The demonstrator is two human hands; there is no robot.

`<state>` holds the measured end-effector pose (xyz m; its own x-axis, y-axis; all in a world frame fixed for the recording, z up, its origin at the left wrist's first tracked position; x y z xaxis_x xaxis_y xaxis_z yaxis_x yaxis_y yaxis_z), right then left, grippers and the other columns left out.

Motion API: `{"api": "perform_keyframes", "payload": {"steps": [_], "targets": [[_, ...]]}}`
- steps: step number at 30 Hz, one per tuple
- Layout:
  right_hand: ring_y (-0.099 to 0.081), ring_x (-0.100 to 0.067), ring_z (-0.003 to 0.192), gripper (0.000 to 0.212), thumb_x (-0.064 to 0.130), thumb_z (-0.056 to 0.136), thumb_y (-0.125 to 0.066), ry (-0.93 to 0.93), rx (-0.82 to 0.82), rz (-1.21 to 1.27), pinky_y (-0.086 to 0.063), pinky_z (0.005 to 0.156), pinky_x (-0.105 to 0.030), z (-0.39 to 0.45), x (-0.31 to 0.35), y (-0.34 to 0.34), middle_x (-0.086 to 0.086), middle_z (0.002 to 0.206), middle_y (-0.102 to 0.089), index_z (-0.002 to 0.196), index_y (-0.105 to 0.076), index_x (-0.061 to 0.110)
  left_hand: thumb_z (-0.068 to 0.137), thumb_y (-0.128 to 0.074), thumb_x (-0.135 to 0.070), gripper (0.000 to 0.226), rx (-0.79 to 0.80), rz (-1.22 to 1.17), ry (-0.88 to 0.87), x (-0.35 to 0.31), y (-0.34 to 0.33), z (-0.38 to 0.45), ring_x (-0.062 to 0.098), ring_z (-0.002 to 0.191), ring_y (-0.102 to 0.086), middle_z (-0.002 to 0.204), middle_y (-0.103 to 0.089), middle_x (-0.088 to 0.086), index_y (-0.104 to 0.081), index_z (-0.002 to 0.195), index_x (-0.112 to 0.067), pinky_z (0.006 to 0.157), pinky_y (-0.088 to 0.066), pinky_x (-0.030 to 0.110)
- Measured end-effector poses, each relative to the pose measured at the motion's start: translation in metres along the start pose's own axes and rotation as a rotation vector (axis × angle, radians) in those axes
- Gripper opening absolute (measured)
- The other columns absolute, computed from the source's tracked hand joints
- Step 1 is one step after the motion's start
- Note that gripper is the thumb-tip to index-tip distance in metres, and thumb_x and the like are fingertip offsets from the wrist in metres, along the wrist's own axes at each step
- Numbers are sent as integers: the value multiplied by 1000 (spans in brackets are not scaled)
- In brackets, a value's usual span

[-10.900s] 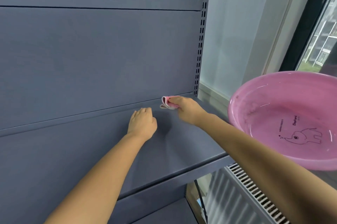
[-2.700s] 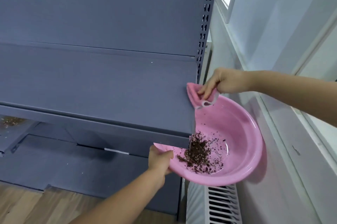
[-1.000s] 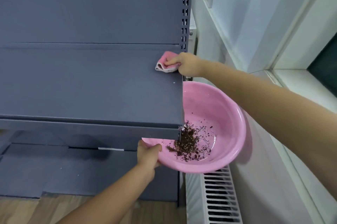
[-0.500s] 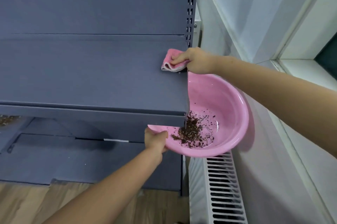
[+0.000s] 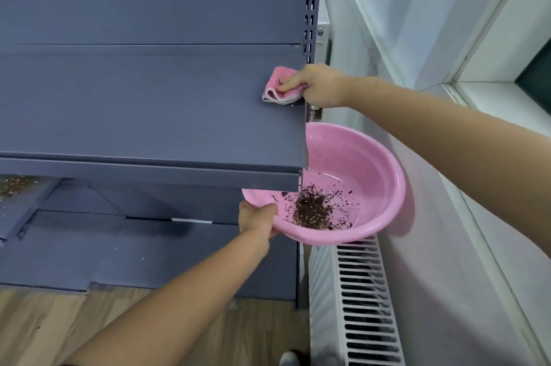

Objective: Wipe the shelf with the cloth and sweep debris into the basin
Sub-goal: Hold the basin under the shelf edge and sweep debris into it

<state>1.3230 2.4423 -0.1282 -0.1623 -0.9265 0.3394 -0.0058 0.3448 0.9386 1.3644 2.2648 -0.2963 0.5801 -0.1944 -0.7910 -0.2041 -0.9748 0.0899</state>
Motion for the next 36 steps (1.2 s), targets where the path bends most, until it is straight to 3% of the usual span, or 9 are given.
{"api": "perform_keyframes", "payload": {"steps": [3,7,10,18,22,26,30,33,36], "targets": [[-40,-29,135,62,-11,84,-28,-6,1,-11,-33,114,-37,-2,1,0,-7,148,-42,131,-54,21,85,-49,5,40,-6,6,23,4,-1,-1,28,90,-52,101,-49,10,-43,124,-3,71,-54,37],[-40,-30,135,62,-12,84,-28,-6,0,-16,-31,114,-36,-4,5,2,-8,148,-41,131,-53,19,84,-48,6,26,-10,19,18,5,1,3,29,91,-52,102,-50,10,-41,104,-8,64,-51,29],[-41,-31,133,61,-11,85,-28,-14,-9,-22,-32,113,-33,-6,7,4,-8,148,-41,132,-52,18,84,-48,7,27,8,29,17,6,0,3,28,91,-52,102,-50,10,-39,102,-9,66,-52,31],[-51,-32,118,62,-13,83,-27,-29,-14,1,-36,87,-21,-7,10,3,-10,138,-53,130,-54,18,83,-47,11,30,37,-1,89,30,-3,9,29,94,-50,104,-47,12,-36,104,-7,66,-52,33],[-52,-29,98,60,-11,85,-27,-15,-11,-19,-35,79,-21,-8,11,3,-12,130,-59,129,-55,19,83,-44,13,33,48,-18,132,46,-6,11,29,97,-50,108,-48,13,-39,110,-4,81,-50,36],[-54,-32,113,59,-10,86,-28,-9,-20,-27,-41,94,-28,-8,11,3,-12,130,-59,129,-55,19,83,-43,13,33,31,-21,126,55,-8,11,27,97,-48,109,-47,11,-38,109,-6,83,-49,35],[-55,-31,106,59,-9,86,-28,-7,-29,-19,-42,90,-28,-9,9,3,-12,130,-59,129,-55,20,84,-46,11,38,33,33,107,57,-10,7,26,97,-46,109,-44,10,-35,116,-6,82,-48,34],[-53,-31,115,59,-10,86,-27,-9,-37,-10,-42,94,-27,-11,9,4,-12,133,-57,129,-55,20,85,-51,6,60,36,197,71,55,-11,5,30,103,-49,121,-43,11,-23,136,-6,77,-51,37],[-53,-31,116,62,-12,84,-27,-11,-36,16,-42,95,-27,-10,7,3,-12,136,-55,129,-55,20,85,-56,1,90,19,468,-5,49,-11,2,36,119,-48,146,-22,18,3,151,-13,93,-45,35]]}}
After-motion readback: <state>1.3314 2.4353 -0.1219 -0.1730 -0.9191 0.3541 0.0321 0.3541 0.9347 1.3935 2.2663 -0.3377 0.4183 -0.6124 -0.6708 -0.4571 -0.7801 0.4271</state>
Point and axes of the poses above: each hand's wrist, its own z-axis towards the middle knuckle, its own y-axis out of the back of the hand, x = y × z, the point moved 4 cm from there along z, towards the middle knuckle
